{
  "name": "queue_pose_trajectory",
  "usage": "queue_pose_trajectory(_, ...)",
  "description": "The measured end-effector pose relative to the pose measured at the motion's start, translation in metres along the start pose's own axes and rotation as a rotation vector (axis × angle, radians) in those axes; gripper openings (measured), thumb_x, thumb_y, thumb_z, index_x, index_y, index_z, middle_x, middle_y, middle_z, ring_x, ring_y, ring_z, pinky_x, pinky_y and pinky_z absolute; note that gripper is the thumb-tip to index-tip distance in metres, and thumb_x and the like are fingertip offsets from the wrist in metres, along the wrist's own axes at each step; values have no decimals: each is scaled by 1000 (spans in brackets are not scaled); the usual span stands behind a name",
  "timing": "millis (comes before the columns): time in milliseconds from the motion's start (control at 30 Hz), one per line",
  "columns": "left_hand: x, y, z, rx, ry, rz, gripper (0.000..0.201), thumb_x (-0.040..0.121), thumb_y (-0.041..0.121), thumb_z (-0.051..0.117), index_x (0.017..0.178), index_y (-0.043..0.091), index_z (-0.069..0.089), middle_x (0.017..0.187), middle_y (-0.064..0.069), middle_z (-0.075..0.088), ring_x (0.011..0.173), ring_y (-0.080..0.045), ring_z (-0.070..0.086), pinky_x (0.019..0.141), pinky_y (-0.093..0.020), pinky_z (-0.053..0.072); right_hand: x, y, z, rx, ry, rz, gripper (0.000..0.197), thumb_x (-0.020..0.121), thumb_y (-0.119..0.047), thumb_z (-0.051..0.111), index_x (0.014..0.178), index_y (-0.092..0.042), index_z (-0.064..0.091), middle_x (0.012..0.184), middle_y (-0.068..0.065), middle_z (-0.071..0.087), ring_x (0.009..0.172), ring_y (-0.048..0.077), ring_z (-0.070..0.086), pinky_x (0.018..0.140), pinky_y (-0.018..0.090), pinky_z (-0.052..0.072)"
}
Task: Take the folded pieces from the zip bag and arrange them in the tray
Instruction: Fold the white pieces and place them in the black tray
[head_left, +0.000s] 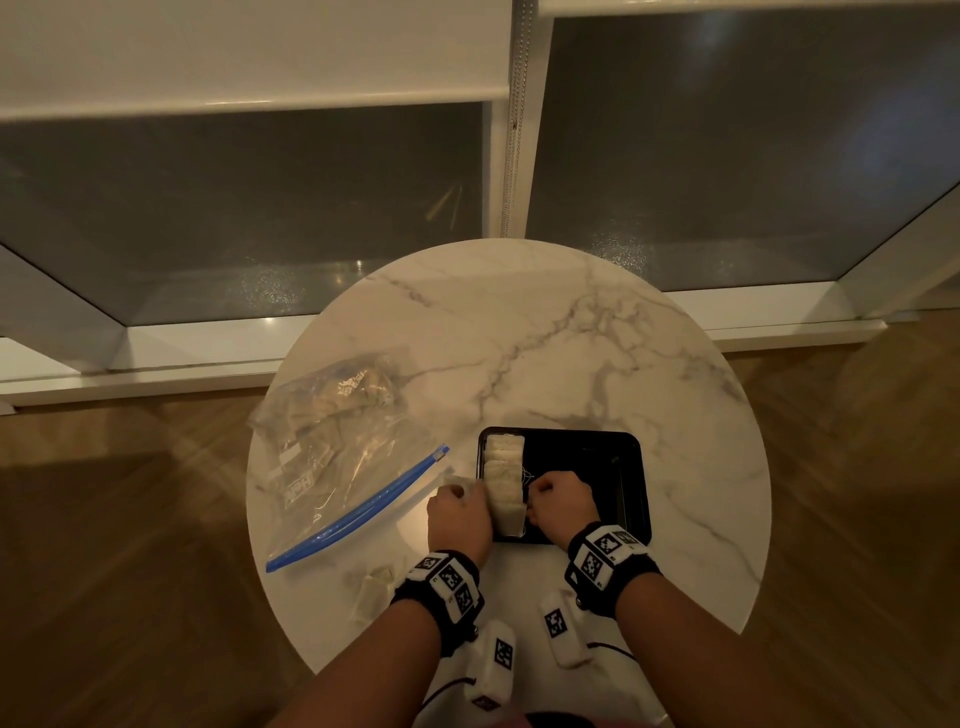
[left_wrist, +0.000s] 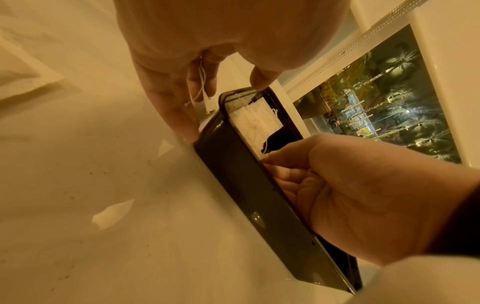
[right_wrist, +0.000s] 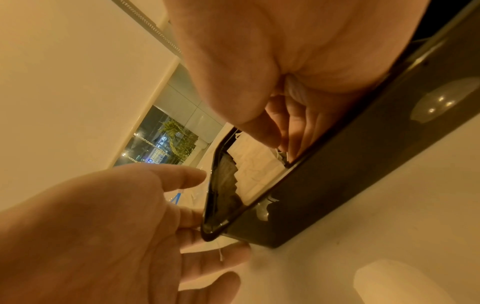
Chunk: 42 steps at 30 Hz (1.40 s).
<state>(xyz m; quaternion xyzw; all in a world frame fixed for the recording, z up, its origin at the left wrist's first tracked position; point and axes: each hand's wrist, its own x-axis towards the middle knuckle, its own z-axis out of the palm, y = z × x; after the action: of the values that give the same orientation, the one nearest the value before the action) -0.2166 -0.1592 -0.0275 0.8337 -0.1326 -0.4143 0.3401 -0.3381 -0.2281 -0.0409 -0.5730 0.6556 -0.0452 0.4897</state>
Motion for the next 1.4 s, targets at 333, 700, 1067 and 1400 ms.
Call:
queue_pose_trajectory(333,-15,-4,-19,81,76,236,28,104,29,44,115,14,64,105,5,58,98,-14,56,89,-29,45,-3,-2,-3,14,28,-3,14,92,-16,56,92,-25,67,92,1,70,84,16,68,73,31,59)
queue_pose_trajectory(700,-39,2,-29,-198,-145,362,35,100,12,57,126,31,45,98,5,72,83,-9,69,73,-24,56,-39,-24,-38,428,-215,-195,18,96,-30,62,110,-22,69,98,0,73,87,14,70,66,25,56)
queue_pose_trajectory(1067,-27,9,-18,-59,-170,449,13,95,21,66,106,24,73,97,7,72,88,-5,66,76,-17,53,-39,-16,-44,464,-147,-296,7,89,-7,70,96,-7,71,77,-6,71,66,-3,64,57,11,47)
queue_pose_trajectory(1400,0,6,-17,158,-39,236,28,95,24,64,122,16,63,105,2,65,94,-15,64,91,-39,56,24,18,-39,487,153,-3,15,94,-7,63,85,-20,64,93,8,68,83,19,66,71,29,58)
